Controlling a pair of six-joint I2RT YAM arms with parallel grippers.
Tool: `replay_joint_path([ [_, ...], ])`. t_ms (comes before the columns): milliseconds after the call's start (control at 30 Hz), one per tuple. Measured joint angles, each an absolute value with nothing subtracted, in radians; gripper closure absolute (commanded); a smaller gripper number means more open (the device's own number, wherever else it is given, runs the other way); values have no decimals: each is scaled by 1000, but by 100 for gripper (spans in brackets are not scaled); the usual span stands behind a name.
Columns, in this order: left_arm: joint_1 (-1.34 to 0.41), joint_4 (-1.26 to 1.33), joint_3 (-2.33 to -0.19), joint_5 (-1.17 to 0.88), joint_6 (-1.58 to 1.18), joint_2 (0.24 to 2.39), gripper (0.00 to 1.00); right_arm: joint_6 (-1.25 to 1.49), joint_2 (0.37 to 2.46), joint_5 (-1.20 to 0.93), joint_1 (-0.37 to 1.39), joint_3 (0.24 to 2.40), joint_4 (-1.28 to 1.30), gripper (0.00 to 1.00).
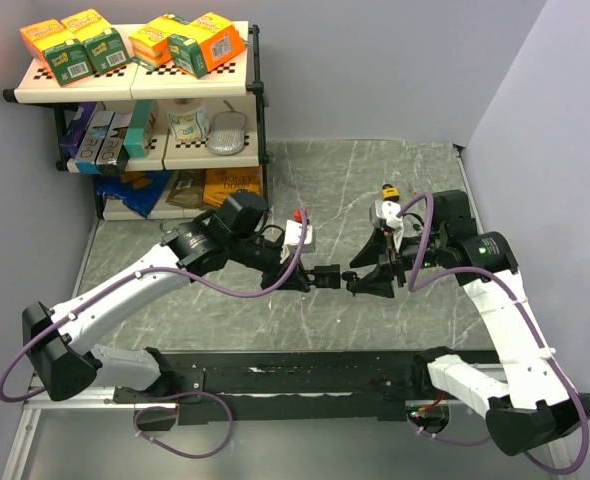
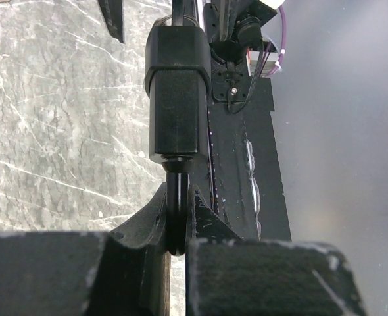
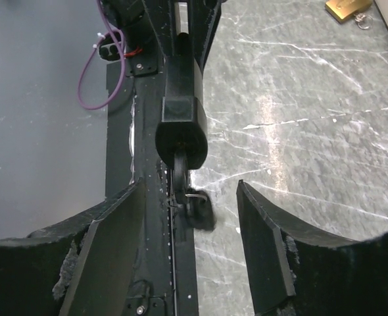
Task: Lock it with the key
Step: Lock the lock.
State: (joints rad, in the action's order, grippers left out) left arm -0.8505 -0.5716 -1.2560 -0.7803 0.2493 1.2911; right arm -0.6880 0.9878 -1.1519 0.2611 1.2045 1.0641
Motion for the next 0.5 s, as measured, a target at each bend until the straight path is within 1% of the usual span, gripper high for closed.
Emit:
replay_joint_path([
  [133,-850,-572,-1256,-780,250,1291,99,-678,989,-1151,276,1205,1053,41],
  [200,-851,-572,-1256,-780,250,1294,99,-674,990,-1150,279,1205,1046,45],
  [233,-851,-573,-1256,-780,250,1296,99,-674,991,-1149,281,1205,1044,49],
  [267,-851,-573,-1256,-780,251,1298,99,-673,992,-1148,282,1205,1041,51],
  [367,-852,-573,-1256,-780,251,1306,99,-675,1000,-1143,285,1205,1040,55],
  [400,-852,-573,-1256,-779,251,1308,99,-675,1003,-1141,285,1205,1040,59],
  [433,-852,-573,-1256,-778,251,1309,99,-675,1005,-1140,285,1205,1040,66],
  [500,-852,-573,-1256,-777,251,1310,99,-677,1007,-1135,285,1205,1040,74],
])
